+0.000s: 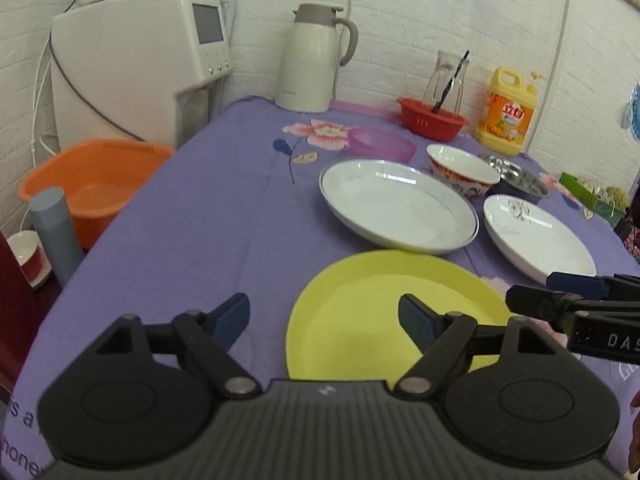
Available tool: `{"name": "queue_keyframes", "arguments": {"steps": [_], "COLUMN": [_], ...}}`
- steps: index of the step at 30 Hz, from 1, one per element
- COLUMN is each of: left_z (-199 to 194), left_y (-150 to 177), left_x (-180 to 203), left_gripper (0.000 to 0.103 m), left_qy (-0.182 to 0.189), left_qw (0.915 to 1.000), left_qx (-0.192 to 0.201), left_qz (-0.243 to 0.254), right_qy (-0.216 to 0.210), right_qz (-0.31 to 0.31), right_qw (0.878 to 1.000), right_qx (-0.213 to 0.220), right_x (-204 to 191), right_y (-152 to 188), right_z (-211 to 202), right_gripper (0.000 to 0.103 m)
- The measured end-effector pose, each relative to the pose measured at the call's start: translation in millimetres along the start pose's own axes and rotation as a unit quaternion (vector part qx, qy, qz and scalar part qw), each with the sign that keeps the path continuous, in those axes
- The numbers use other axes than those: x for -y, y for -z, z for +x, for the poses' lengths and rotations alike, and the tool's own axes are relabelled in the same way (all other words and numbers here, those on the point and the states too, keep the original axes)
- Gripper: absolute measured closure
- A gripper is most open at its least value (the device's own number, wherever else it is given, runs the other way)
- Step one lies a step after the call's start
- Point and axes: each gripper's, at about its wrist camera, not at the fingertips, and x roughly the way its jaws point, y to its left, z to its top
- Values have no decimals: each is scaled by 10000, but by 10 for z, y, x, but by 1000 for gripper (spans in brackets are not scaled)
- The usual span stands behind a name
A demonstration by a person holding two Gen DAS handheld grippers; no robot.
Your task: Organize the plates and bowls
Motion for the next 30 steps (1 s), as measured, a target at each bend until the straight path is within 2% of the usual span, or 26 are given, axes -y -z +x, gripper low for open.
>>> {"name": "queue_keyframes", "arguments": {"steps": [4,8,11,15,21,25,29,30], "left_z": [86,338,667,972,1078,1177,1275,1303], "left_y": [-351,-744,-901,-937,-959,-979,-964,-953], "left_x": [-61,-32,1,29,-135,-226,-220,-211], "left_gripper": [17,15,15,15,15,15,15,15], "left_qy": [63,114,107,-44,-88,-56,-27,-30], "left_qw": [9997,9991,9998,9999,9998,9994,9991,9990], "left_qx": [222,398,166,-95,-149,-262,-367,-400], "left_qz": [-65,-9,27,20,-104,-215,-200,-174], "right_qy": [7,24,-8,-168,-200,-156,-575,-569], "right_qz": [-114,-276,-236,-70,-180,-212,-184,-227], "right_qw": [9996,9989,9995,9997,9975,9976,9961,9963], "right_qx": [258,370,215,-152,-656,-645,-646,-607], "right_x": [144,238,324,410,397,302,212,202], "right_y": [-312,-603,-740,-800,-795,-770,-803,-792], "right_z": [48,333,675,1113,1473,1525,1563,1552], "right_gripper": [0,0,0,0,0,0,0,0]}}
